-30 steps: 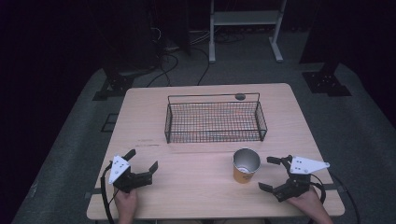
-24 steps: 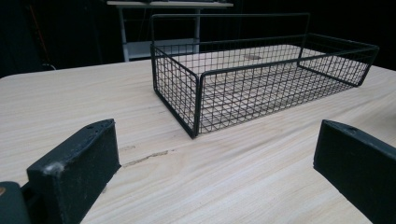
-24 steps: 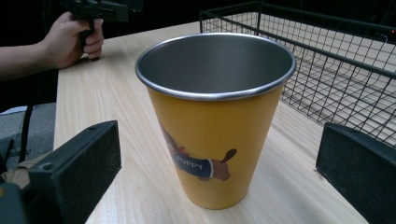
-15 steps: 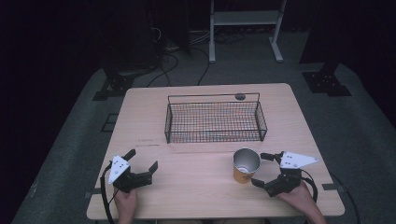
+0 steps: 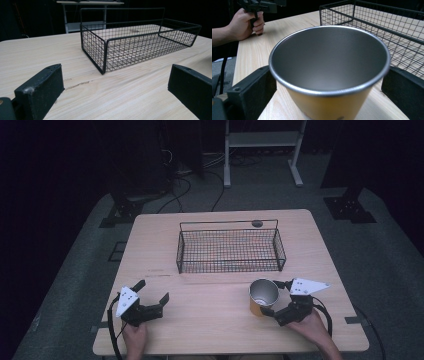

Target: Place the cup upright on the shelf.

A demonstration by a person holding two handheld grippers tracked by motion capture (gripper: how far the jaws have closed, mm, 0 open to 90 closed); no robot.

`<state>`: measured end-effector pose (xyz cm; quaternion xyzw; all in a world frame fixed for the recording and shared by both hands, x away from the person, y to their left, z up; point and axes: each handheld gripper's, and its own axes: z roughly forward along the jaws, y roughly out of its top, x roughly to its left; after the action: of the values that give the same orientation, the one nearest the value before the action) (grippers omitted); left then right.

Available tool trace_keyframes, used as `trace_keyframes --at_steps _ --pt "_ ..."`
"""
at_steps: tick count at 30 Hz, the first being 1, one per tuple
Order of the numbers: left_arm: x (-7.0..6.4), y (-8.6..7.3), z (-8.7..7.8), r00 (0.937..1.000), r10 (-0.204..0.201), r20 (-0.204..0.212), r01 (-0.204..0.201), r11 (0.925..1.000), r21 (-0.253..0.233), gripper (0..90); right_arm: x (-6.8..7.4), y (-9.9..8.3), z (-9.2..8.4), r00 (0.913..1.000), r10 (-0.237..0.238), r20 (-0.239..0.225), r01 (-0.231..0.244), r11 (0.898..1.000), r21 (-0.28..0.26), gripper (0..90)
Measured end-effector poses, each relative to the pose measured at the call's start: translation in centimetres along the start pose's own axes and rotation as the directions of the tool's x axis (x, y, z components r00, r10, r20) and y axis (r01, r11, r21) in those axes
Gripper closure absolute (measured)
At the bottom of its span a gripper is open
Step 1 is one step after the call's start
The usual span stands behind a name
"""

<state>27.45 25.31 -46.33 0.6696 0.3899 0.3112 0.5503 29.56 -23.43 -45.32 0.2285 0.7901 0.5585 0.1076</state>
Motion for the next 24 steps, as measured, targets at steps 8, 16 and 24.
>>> trace_keyframes --at_steps 8,16,24 --pt "0.0 0.0 0.0 1.0 0.0 0.002 0.0 1.0 0.0 0.0 0.2 0.3 1.0 1.0 -0.005 0.008 0.005 1.0 -0.011 0.0" --pt "0.0 0.0 0.0 1.0 0.001 0.002 -0.001 1.0 0.0 0.0 0.4 1.1 1.9 0.9997 -0.024 -0.001 0.024 1.0 0.012 0.0" --pt "0.0 0.0 0.0 1.0 0.001 0.002 -0.001 1.0 0.0 0.0 0.2 1.0 2.5 0.9997 -0.025 0.007 0.024 0.999 0.032 0.0"
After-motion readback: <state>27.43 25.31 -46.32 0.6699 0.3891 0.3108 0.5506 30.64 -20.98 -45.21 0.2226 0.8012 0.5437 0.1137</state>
